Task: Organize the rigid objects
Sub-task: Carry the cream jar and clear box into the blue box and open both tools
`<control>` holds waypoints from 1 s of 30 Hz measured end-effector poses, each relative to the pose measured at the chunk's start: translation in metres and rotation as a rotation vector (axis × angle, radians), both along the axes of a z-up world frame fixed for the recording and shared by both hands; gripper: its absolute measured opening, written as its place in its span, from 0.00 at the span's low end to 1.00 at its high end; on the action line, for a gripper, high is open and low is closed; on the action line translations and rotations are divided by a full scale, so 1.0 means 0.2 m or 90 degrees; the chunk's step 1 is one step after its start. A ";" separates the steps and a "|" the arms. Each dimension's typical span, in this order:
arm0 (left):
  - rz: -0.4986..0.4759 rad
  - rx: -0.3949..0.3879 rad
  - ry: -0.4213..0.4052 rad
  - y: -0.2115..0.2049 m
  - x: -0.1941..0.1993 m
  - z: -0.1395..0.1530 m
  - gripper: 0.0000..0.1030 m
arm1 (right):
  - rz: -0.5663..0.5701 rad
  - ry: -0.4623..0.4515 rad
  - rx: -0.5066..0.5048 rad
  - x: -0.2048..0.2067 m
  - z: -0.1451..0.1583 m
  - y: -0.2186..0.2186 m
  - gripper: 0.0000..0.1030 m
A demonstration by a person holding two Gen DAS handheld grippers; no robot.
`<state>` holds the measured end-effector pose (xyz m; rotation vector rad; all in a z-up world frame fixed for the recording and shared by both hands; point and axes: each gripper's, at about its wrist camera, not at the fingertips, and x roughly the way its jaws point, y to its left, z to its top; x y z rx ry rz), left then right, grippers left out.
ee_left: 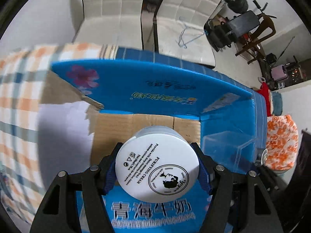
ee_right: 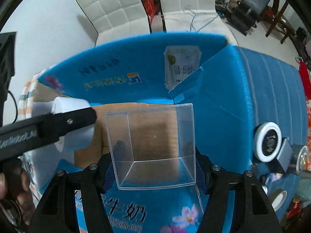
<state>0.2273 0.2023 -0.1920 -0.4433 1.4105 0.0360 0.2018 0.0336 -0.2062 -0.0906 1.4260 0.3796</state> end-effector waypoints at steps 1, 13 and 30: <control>0.003 -0.015 0.011 0.01 0.03 -0.05 0.63 | 0.000 0.008 -0.001 0.02 -0.03 0.01 0.66; -0.012 -0.078 0.093 -0.01 0.18 -0.37 0.64 | 0.014 0.017 -0.055 0.14 -0.24 0.15 0.67; -0.013 -0.018 0.145 -0.05 0.14 -0.30 0.88 | 0.007 0.078 -0.070 0.29 -0.28 0.18 0.82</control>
